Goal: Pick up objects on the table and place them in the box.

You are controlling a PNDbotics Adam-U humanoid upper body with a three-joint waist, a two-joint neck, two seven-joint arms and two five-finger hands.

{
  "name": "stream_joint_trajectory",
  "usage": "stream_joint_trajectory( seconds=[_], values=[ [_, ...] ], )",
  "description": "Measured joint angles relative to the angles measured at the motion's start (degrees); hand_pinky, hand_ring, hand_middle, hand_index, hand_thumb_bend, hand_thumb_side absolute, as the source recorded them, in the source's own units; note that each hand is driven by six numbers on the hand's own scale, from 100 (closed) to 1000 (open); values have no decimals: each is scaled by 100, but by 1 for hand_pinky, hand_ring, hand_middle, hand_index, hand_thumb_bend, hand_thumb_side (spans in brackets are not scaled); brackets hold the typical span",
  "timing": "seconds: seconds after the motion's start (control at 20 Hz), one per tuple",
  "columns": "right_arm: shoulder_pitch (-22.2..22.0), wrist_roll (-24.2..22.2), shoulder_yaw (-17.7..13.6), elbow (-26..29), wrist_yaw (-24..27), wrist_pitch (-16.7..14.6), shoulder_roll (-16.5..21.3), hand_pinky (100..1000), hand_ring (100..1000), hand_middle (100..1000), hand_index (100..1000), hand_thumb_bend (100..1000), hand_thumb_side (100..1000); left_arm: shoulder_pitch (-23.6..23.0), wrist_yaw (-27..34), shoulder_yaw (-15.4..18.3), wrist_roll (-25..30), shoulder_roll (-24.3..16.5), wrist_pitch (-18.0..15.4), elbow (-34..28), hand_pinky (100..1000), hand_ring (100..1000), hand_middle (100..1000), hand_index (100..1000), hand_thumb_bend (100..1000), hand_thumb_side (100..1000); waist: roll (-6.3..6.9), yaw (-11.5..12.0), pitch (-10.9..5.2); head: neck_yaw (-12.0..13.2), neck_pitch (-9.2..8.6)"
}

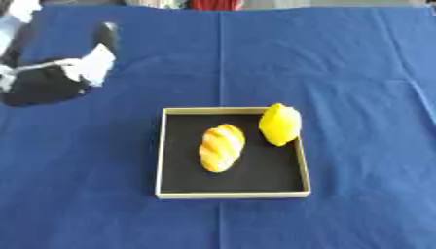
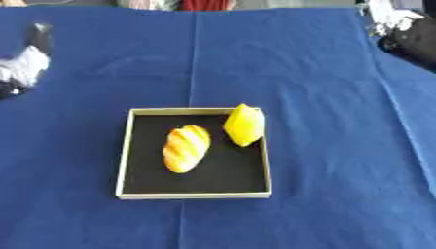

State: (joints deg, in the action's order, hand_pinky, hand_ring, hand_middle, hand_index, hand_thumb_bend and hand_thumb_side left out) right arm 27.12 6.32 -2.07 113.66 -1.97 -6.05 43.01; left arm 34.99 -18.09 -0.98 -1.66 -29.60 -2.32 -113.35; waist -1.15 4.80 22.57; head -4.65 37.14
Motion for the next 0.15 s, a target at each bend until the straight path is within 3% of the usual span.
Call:
stream_joint_trajectory(
  seconds=[0.15],
  values=[
    [-46, 94, -54, 0, 25, -57, -44, 890, 888, 830, 855, 100, 510, -225, 386, 421, -955, -45, -225, -9, 797, 778, 732, 791, 165, 511, -32, 19, 0, -29, -12]
  ],
)
